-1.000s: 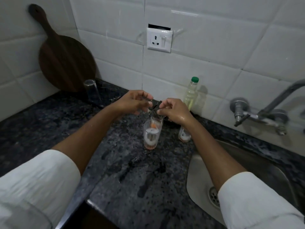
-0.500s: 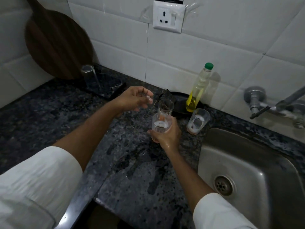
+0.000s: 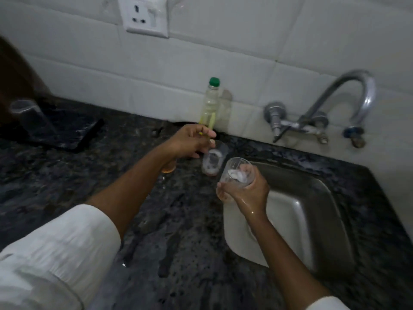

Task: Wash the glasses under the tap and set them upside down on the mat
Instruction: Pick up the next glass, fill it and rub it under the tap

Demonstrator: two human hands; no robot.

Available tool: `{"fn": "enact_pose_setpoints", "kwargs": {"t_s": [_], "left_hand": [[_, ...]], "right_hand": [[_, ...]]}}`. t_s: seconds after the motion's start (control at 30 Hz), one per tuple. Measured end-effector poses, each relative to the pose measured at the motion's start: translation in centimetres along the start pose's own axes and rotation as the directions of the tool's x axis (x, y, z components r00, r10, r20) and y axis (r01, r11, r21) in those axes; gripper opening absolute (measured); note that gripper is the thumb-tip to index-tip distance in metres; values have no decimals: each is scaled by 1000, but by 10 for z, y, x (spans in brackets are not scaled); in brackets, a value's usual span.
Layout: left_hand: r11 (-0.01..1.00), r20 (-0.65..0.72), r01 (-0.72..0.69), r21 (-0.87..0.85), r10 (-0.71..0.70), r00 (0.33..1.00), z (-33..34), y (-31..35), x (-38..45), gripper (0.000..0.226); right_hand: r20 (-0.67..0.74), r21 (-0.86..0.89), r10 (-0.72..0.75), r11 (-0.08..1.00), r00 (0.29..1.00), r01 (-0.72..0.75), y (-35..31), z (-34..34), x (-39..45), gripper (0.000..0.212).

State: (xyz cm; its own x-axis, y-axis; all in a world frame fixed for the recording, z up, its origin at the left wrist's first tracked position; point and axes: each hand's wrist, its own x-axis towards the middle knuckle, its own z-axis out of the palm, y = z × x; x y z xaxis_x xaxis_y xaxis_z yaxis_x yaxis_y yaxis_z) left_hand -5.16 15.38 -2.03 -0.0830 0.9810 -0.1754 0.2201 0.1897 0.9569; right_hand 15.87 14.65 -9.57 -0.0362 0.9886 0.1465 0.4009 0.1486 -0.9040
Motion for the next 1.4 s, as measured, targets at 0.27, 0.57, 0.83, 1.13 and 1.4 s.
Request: {"fn": "enact_pose_setpoints", "kwargs": {"t_s": [0.27, 0.57, 0.83, 1.13, 1.4], "left_hand": [[958, -56, -13, 288, 30, 998, 153, 32, 71, 44], [888, -458, 122, 443, 107, 883, 206, 56, 115, 71], [865, -481, 93, 493, 181, 858, 204, 56, 118, 67], [911, -488, 66, 407, 156, 859, 199, 49, 122, 81], [937, -465, 60, 344, 114, 878, 195, 40, 130, 81]], "right_hand": [[-145, -45, 106, 993, 984, -114, 56, -134, 50, 61], [-66, -84, 78, 993, 995, -83, 72, -174, 92, 73], [-56, -119, 59, 991, 997, -65, 63, -170, 100, 66], [-63, -132, 65, 989, 996, -73, 62, -168, 98, 70], [-77, -115, 60, 991, 995, -69, 62, -171, 95, 67]]}}
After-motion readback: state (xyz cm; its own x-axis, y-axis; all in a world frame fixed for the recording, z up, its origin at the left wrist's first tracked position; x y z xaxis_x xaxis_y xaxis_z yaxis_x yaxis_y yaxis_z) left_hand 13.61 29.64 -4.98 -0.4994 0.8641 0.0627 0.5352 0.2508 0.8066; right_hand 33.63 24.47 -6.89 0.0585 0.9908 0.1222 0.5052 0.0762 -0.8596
